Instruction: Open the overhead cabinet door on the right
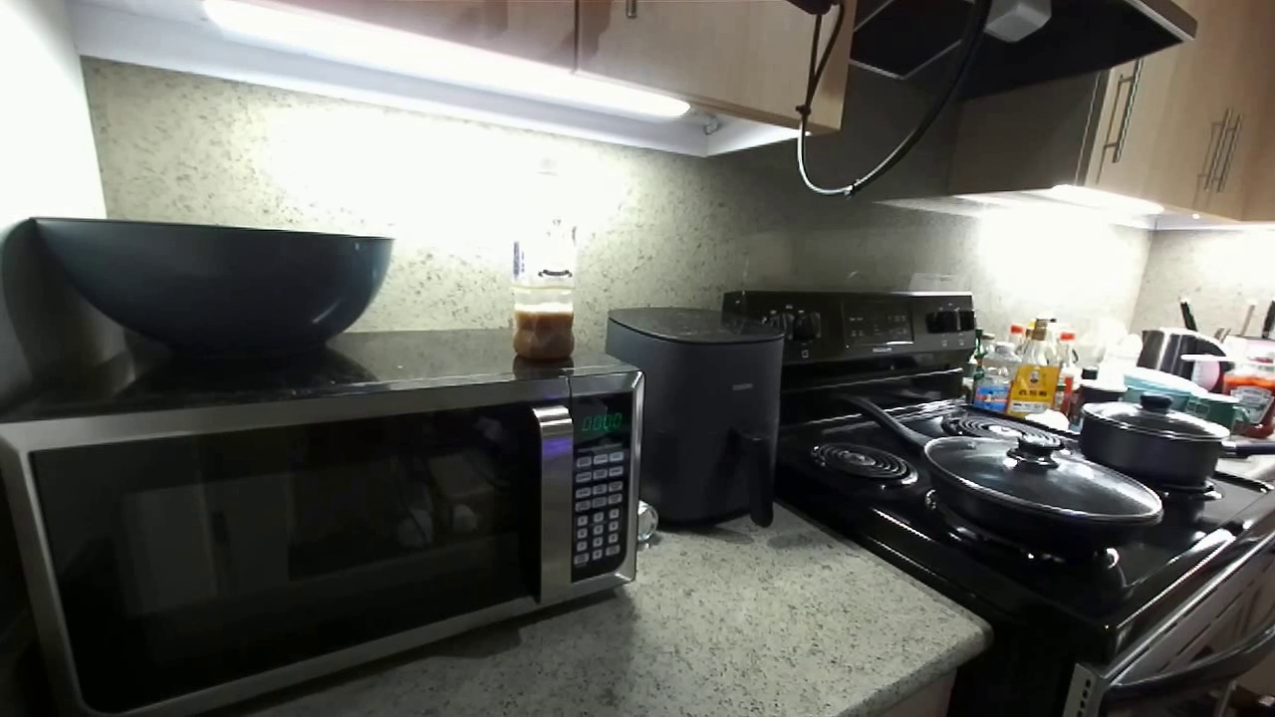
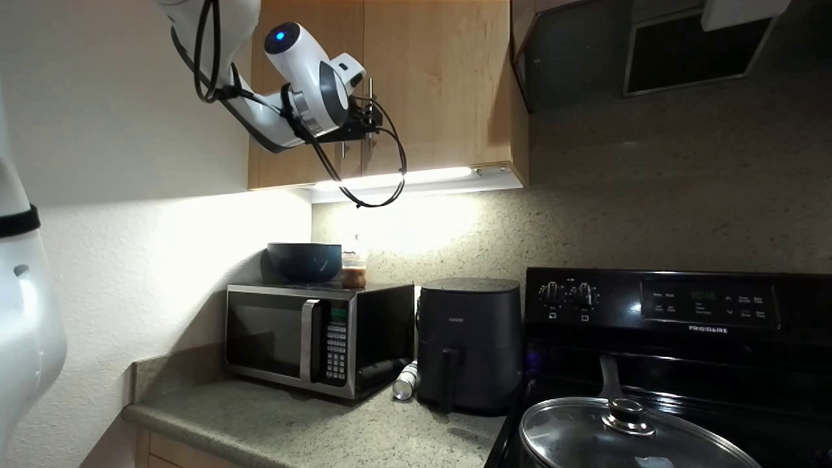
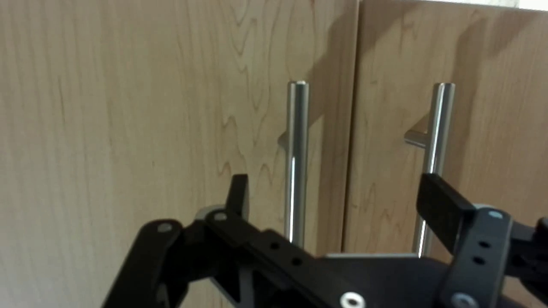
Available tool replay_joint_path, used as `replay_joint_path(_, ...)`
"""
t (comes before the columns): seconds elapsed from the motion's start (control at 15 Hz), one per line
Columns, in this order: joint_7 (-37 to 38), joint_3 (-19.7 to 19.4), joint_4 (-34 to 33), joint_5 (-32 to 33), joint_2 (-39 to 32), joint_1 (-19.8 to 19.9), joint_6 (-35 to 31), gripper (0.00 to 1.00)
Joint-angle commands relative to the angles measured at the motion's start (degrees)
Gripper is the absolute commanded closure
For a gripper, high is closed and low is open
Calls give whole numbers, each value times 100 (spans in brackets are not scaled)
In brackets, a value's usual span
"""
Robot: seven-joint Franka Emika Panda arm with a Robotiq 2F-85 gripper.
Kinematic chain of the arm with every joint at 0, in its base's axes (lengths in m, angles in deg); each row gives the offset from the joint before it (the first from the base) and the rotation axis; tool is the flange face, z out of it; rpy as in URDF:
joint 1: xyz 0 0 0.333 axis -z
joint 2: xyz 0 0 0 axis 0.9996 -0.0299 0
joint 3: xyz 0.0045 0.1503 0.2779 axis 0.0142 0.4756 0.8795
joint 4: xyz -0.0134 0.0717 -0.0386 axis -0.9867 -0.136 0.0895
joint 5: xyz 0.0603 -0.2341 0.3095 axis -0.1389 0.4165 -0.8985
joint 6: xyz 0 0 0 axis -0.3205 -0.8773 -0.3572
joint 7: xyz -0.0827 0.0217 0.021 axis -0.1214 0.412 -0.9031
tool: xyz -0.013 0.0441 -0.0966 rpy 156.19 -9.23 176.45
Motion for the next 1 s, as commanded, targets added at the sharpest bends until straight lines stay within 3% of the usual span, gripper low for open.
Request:
replay_joint_path(0.0, -17, 40, -103, 27, -102, 6, 31, 0)
replay_joint_path(0.4, 37, 185, -375, 129, -270, 313, 97, 3)
replay_joint_path(0.47, 44, 206, -420, 136, -294, 365, 96, 27)
replay_joint_path(0.6, 35, 242, -545, 155, -388, 455, 127, 31)
replay_joint_path(0.93, 30, 324, -740, 210, -600, 585, 182, 63)
